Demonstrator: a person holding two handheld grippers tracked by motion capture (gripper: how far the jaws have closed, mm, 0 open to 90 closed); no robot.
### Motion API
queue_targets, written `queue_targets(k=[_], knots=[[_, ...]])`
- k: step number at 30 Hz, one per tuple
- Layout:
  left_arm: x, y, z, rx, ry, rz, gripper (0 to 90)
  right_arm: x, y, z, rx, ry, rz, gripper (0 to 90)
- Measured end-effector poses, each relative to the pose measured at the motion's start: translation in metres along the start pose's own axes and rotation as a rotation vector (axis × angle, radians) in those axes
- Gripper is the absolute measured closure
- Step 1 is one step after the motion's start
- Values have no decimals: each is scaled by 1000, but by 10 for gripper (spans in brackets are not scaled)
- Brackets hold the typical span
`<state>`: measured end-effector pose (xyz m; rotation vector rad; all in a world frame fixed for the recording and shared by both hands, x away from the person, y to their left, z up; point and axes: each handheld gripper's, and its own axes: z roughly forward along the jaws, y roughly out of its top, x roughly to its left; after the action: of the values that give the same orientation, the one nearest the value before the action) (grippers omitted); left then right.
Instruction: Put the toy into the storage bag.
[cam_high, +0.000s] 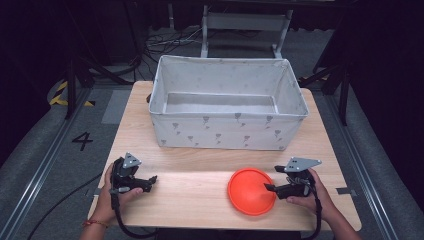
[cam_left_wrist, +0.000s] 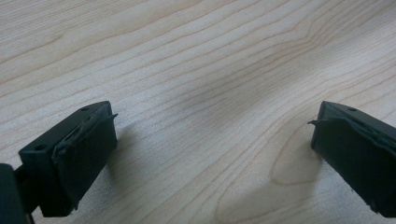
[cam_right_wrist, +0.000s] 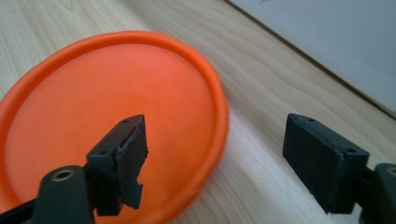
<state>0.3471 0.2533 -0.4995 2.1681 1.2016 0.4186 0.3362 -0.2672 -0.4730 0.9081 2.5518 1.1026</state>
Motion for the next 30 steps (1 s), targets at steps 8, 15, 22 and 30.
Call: queue_targets(k=[8,15,22,30], knots=[[0,0,0,-2,3,-1,6,2,0,25,66,24,-14,205],[0,0,0,-2,1,-1,6,8,0,32,85,43,-16,159],[0,0,0,2,0,-3,5,11,6,33,104,59,-21,289],[-2,1,1,5,11,-14,5,-5,14,33,106,85,79,615]])
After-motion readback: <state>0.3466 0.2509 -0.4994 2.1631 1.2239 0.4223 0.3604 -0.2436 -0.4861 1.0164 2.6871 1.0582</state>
